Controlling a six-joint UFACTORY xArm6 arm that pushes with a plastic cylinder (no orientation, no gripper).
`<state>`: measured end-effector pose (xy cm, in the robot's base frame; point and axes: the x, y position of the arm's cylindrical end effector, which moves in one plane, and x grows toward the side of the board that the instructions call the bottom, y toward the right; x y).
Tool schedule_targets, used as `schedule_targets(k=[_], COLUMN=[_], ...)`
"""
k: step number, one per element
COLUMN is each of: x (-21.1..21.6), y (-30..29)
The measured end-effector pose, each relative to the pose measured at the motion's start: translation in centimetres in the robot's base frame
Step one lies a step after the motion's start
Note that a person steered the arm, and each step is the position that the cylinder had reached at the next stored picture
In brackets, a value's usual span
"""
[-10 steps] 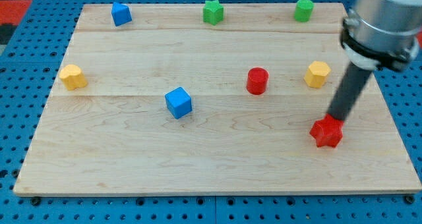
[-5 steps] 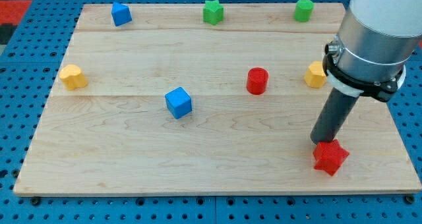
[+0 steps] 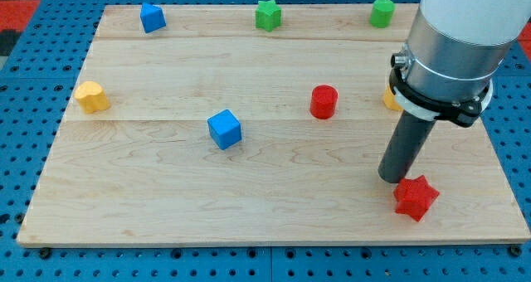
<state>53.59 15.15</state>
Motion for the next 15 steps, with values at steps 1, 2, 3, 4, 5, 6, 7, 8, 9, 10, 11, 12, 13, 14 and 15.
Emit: schedule_targets(k=[1,2,3,4,5,6,7,8,9,10,11,12,13,14,15], x=[0.0,0.0,0.0,0.0,0.0,0.0,0.0,0.0,0.0,0.0,0.0,0.0,0.0,0.0,0.0], y=[-0.1,-0.5,-0.8,-0.8,-0.8,-0.9,-0.9,-1.2,-2.0,-3.4,-4.9,-6.3,-7.5,-8.9,-9.7])
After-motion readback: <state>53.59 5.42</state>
